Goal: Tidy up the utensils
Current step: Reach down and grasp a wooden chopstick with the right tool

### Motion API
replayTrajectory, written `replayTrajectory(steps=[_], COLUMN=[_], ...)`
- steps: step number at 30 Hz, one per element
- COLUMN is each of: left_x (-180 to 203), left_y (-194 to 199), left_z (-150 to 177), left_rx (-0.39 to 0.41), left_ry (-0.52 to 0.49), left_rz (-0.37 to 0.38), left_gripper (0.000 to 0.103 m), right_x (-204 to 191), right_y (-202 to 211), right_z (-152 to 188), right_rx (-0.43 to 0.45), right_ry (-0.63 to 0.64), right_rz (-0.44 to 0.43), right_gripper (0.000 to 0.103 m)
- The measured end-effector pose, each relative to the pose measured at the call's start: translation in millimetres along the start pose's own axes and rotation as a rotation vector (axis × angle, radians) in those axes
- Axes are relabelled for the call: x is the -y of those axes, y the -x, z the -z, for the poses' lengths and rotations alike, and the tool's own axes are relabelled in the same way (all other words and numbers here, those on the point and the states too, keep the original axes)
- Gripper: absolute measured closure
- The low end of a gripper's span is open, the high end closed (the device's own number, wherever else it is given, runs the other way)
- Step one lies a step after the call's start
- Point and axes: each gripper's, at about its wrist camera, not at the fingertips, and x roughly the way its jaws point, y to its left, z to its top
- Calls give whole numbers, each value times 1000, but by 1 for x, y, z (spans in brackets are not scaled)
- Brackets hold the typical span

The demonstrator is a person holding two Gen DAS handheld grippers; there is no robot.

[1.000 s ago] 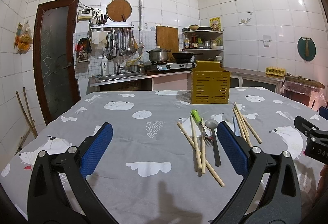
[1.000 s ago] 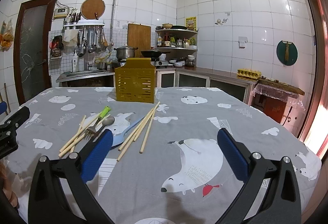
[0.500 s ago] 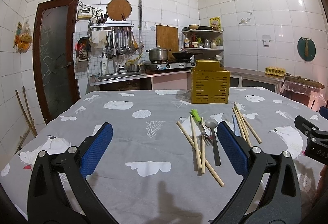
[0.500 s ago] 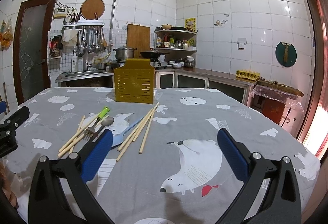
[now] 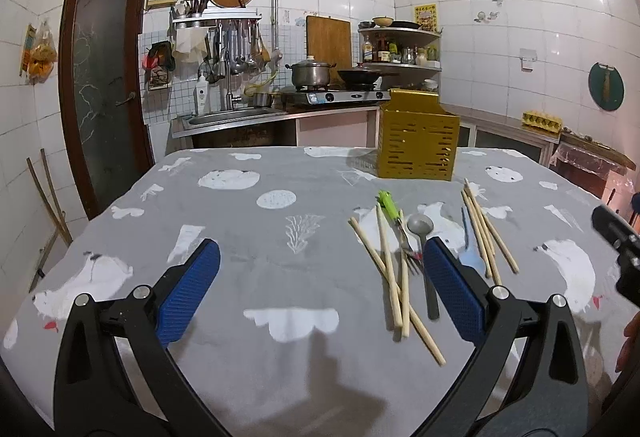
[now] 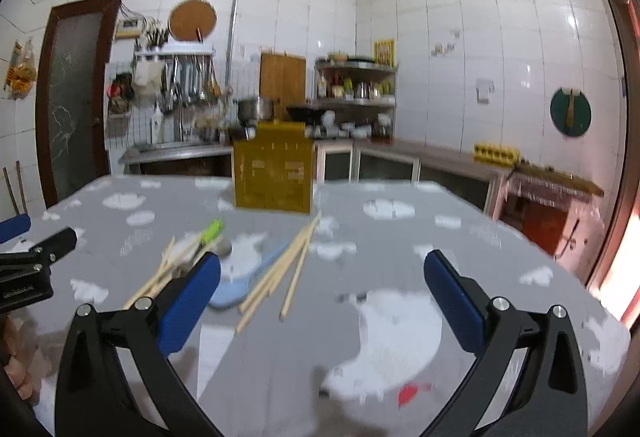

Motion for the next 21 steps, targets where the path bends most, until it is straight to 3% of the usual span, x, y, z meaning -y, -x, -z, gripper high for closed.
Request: replayTrajectory(steps=[8,11,15,21], left_x=[6,8,4,6], left_y=[-36,-61,-106,-170], left_z=[-48,-65,-78,-77], left_rx=[-13,-51,-115,-268], left_ry=[-47,-51,-46,-52], left_rz=[20,43,41,43], left_gripper=[5,5,5,5], right_x=[-7,-4,5,9], right_y=[-42,-71,-124,-183], right_z=[-33,-40,-41,-32], right_rx=[-33,-94,-234,-323], right_ry=[74,49,4,14], right_rz=[15,0,4,52], right_gripper=[4,4,4,4])
